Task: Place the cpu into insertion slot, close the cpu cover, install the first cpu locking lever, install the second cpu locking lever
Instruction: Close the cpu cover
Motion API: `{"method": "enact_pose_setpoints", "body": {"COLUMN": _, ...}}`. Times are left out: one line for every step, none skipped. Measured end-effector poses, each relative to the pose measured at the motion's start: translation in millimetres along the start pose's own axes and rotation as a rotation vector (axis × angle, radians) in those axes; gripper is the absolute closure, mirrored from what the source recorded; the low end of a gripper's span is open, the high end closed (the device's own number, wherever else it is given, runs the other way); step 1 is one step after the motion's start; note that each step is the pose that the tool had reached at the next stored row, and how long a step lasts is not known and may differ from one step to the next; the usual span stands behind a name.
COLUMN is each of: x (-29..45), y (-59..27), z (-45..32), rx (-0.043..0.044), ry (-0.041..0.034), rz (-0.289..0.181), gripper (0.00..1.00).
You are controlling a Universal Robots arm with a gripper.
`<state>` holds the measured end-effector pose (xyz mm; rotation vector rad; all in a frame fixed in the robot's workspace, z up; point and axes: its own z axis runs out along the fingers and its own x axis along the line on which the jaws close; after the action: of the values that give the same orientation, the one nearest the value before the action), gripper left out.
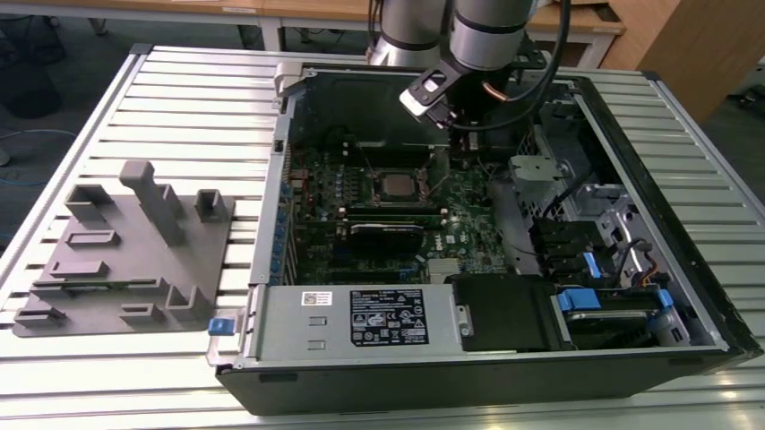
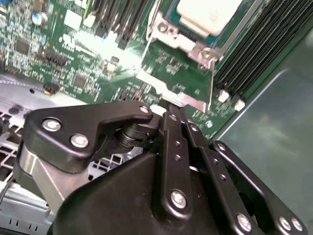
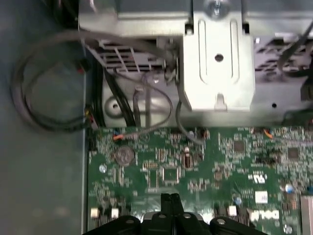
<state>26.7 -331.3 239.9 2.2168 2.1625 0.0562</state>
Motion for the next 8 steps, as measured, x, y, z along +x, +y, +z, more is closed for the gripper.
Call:
{"method": "enact_pose_setpoints", "body": {"x": 0.0, "y": -2.4, "z": -0.1, "rx": -0.0006, "ry": 0.0002, "rz": 0.000, "gripper": 0.90}}
{"method": "enact_pose_setpoints", "body": {"x": 0.0, "y": -4.7, "z": -0.1, "rx": -0.0010, "ry": 0.0002, "rz": 0.000, "gripper": 0.90}}
{"method": "enact_pose_setpoints", "body": {"x": -0.1, "y": -7.0, "z": -0.2, "rx": -0.0014, "ry": 0.0002, "rz": 0.000, "gripper": 0.90}}
{"method": "enact_pose_setpoints", "body": {"x": -0.1, "y": -9.5, "z": -0.4, "rx": -0.0017, "ry": 0.0001, "rz": 0.000, "gripper": 0.90}}
{"method": "enact_pose_setpoints", "body": {"x": -0.1, "y": -12.2, "z": -0.5, "rx": -0.0022, "ry": 0.0001, "rz": 0.000, "gripper": 0.90}}
{"method": "enact_pose_setpoints", "body": {"x": -0.2, "y": -15.0, "z": -0.6, "rx": -0.0027, "ry": 0.0002, "rz": 0.000, "gripper": 0.90}}
{"method": "enact_pose_setpoints", "body": {"x": -0.3, "y": -18.0, "z": -0.7, "rx": -0.0034, "ry": 0.0003, "rz": 0.000, "gripper": 0.90}}
{"method": "enact_pose_setpoints", "body": {"x": -0.3, "y": -21.0, "z": -0.8, "rx": -0.0040, "ry": 0.0003, "rz": 0.000, "gripper": 0.90}}
